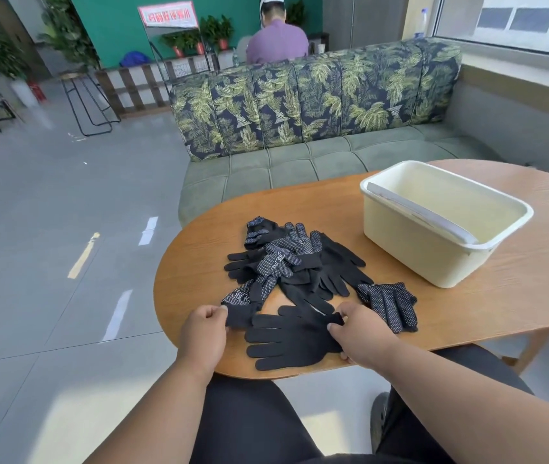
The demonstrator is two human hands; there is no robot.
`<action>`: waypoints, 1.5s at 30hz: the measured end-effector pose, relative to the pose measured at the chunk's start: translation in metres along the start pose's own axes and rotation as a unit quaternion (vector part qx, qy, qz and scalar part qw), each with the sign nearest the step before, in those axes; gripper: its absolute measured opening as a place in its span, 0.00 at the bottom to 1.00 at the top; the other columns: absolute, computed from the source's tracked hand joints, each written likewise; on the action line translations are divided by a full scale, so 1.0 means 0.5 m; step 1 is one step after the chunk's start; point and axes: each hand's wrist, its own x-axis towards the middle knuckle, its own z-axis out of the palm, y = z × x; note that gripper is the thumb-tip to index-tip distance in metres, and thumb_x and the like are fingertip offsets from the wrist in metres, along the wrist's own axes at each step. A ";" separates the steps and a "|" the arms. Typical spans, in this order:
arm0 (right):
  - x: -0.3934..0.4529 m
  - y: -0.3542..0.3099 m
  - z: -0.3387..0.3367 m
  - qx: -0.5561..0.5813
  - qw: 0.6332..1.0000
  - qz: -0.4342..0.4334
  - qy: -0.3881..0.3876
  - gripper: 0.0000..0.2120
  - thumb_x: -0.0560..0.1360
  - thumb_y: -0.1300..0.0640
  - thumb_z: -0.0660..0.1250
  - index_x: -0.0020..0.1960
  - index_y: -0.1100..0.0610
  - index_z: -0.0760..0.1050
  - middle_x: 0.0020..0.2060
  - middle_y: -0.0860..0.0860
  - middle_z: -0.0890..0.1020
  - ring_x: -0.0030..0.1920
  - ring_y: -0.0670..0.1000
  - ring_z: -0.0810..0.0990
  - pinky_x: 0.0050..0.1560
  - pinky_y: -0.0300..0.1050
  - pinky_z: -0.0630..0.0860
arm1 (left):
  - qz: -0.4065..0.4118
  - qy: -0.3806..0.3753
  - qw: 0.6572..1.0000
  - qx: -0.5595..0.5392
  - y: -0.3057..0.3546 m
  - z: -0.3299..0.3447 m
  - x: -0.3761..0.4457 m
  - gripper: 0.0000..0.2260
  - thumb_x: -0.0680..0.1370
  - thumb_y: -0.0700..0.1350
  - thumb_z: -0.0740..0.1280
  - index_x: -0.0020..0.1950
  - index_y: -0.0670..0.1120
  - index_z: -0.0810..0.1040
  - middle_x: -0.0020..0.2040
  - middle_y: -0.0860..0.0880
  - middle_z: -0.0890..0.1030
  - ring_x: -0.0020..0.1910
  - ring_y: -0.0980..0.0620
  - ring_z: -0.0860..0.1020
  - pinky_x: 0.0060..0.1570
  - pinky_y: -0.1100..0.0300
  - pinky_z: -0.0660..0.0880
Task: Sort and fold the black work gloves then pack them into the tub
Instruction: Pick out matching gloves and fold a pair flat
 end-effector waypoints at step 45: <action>-0.020 -0.023 0.016 -0.025 0.987 -0.133 0.086 0.08 0.78 0.45 0.66 0.57 0.42 0.73 0.35 0.45 0.80 0.34 0.45 0.80 0.38 0.44 0.78 | -0.024 0.068 0.975 -0.210 0.153 -0.092 -0.065 0.13 0.79 0.44 0.66 0.36 0.46 0.70 0.28 0.51 0.67 0.29 0.51 0.64 0.32 0.58 0.61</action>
